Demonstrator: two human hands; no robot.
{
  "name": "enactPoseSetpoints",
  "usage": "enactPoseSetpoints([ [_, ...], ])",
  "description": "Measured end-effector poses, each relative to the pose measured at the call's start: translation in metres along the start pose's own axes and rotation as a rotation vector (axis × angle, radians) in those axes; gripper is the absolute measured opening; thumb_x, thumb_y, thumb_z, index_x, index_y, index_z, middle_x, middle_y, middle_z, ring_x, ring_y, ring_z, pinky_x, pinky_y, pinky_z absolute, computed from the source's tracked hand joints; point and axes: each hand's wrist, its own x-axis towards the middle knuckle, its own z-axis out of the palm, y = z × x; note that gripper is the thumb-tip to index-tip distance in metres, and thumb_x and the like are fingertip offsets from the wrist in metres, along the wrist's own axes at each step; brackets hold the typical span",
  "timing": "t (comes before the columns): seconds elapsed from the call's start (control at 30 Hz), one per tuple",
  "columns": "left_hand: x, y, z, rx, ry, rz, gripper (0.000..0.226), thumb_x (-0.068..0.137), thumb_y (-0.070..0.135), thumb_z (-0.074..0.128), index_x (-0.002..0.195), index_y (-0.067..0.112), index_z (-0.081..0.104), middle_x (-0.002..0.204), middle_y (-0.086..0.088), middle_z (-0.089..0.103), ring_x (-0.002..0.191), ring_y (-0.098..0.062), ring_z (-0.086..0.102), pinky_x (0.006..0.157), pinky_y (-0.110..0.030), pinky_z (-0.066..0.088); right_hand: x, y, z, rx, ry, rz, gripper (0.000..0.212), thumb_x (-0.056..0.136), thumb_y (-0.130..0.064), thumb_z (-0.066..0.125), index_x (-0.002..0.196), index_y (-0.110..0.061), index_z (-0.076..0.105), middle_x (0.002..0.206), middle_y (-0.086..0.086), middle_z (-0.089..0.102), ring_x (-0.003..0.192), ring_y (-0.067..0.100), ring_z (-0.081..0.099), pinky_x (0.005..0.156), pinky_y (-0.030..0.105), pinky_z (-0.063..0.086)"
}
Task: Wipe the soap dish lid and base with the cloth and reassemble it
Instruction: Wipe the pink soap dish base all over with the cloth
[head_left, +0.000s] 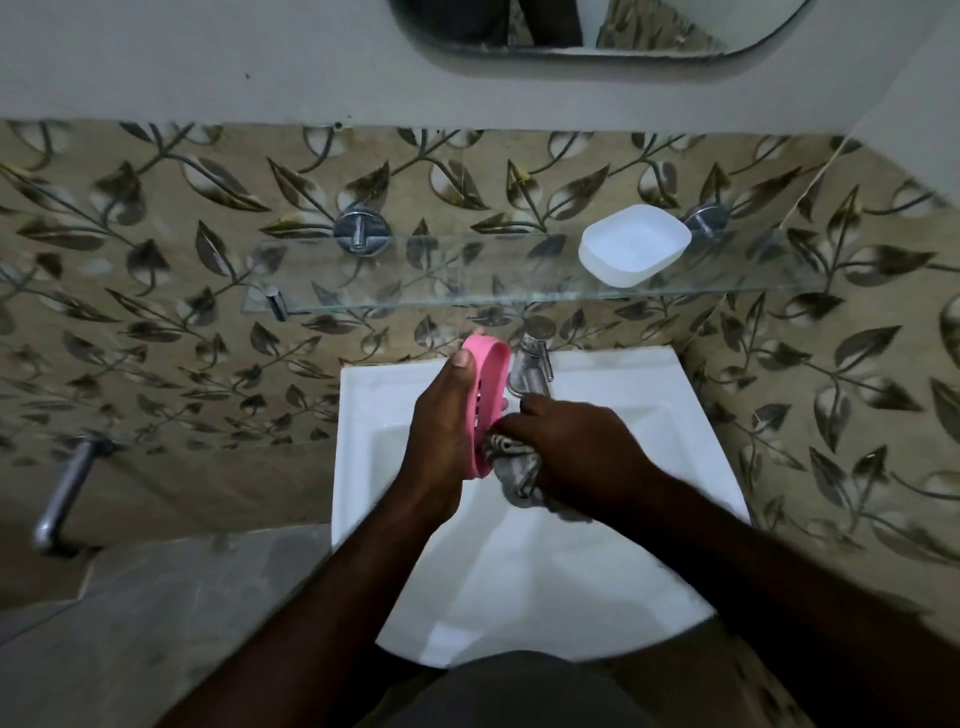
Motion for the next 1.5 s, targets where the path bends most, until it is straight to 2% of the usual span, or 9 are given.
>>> enactPoseSetpoints([
  [0.27, 0.006, 0.0, -0.002, -0.042, -0.223, -0.137, 0.056, 0.079, 0.057, 0.048, 0.117, 0.019, 0.065, 0.115, -0.007, 0.073, 0.106, -0.025, 0.068, 0.093, -0.04, 0.053, 0.017, 0.002, -0.003, 0.248, 0.544, 0.231, 0.031, 0.083, -0.049, 0.054, 0.093, -0.021, 0.064, 0.086, -0.001, 0.063, 0.075, 0.027, 0.063, 0.058, 0.034, 0.048],
  [0.53, 0.013, 0.003, -0.005, -0.037, -0.009, -0.09, 0.068, 0.073, 0.068, 0.05, 0.119, 0.019, 0.063, 0.113, -0.016, 0.071, 0.098, -0.03, 0.069, 0.086, -0.041, 0.055, 0.003, -0.022, 0.026, 0.566, 0.205, 0.317, 0.024, 0.082, -0.041, 0.061, 0.073, -0.019, 0.058, 0.072, -0.001, 0.066, 0.072, 0.021, 0.064, 0.067, 0.037, 0.052],
  [0.7, 0.018, 0.009, -0.002, -0.058, -0.026, -0.036, 0.057, 0.078, 0.064, 0.053, 0.109, 0.018, 0.066, 0.099, -0.015, 0.072, 0.083, -0.026, 0.07, 0.08, -0.04, 0.056, 0.005, -0.018, -0.003, 1.231, 0.002, 0.316, 0.011, 0.09, -0.015, 0.068, 0.08, -0.018, 0.07, 0.074, -0.002, 0.071, 0.07, 0.013, 0.066, 0.07, 0.031, 0.054],
  [0.8, 0.025, 0.011, 0.001, 0.005, -0.081, 0.028, 0.055, 0.084, 0.052, 0.062, 0.128, 0.02, 0.058, 0.117, -0.019, 0.068, 0.091, -0.021, 0.07, 0.082, -0.037, 0.055, 0.012, -0.018, -0.012, 1.494, 0.202, 0.456, 0.009, 0.092, -0.012, 0.064, 0.093, -0.006, 0.071, 0.088, 0.018, 0.074, 0.078, 0.028, 0.072, 0.075, 0.04, 0.06],
  [0.9, 0.03, 0.014, -0.002, 0.099, -0.089, 0.077, 0.056, 0.087, 0.033, 0.066, 0.14, 0.035, 0.046, 0.122, 0.005, 0.066, 0.096, -0.008, 0.07, 0.077, -0.026, 0.057, 0.014, -0.012, -0.009, 1.536, 0.335, 0.501, 0.02, 0.092, -0.024, 0.065, 0.104, -0.008, 0.07, 0.101, 0.021, 0.073, 0.093, 0.038, 0.071, 0.084, 0.049, 0.058],
  [0.97, 0.033, 0.012, -0.007, 0.12, -0.073, 0.024, 0.062, 0.084, 0.031, 0.07, 0.139, 0.035, 0.042, 0.117, 0.003, 0.066, 0.091, -0.01, 0.071, 0.064, -0.02, 0.055, 0.011, -0.01, -0.006, 1.477, 0.308, 0.479, 0.021, 0.087, -0.021, 0.072, 0.104, -0.01, 0.07, 0.099, 0.016, 0.075, 0.092, 0.033, 0.072, 0.082, 0.044, 0.059],
  [1.13, 0.032, 0.004, -0.01, 0.345, -0.047, -0.077, 0.096, 0.055, 0.062, 0.082, 0.134, 0.025, 0.043, 0.12, -0.004, 0.063, 0.104, -0.02, 0.065, 0.073, -0.027, 0.051, 0.006, -0.012, 0.009, 1.301, 0.311, 0.536, 0.021, 0.079, -0.002, 0.077, 0.095, -0.014, 0.069, 0.089, 0.005, 0.077, 0.081, 0.018, 0.073, 0.071, 0.029, 0.06],
  [1.3, 0.033, 0.007, -0.019, 0.378, -0.06, -0.087, 0.072, 0.067, 0.076, 0.064, 0.116, 0.023, 0.063, 0.108, 0.0, 0.073, 0.096, -0.016, 0.069, 0.08, -0.034, 0.056, 0.002, -0.002, 0.011, 1.458, 0.312, 0.601, 0.019, 0.081, 0.001, 0.072, 0.099, -0.001, 0.067, 0.09, 0.018, 0.073, 0.078, 0.026, 0.069, 0.073, 0.04, 0.058],
  [1.5, 0.039, -0.001, -0.045, -0.086, -0.016, -0.161, 0.047, 0.102, 0.043, 0.036, 0.095, 0.011, 0.07, 0.086, -0.004, 0.073, 0.082, -0.022, 0.067, 0.079, -0.04, 0.05, 0.001, 0.01, 0.019, 1.661, 0.147, 0.659, 0.044, 0.076, -0.012, 0.074, 0.111, 0.01, 0.06, 0.115, 0.046, 0.053, 0.093, 0.044, 0.06, 0.087, 0.064, 0.048],
])
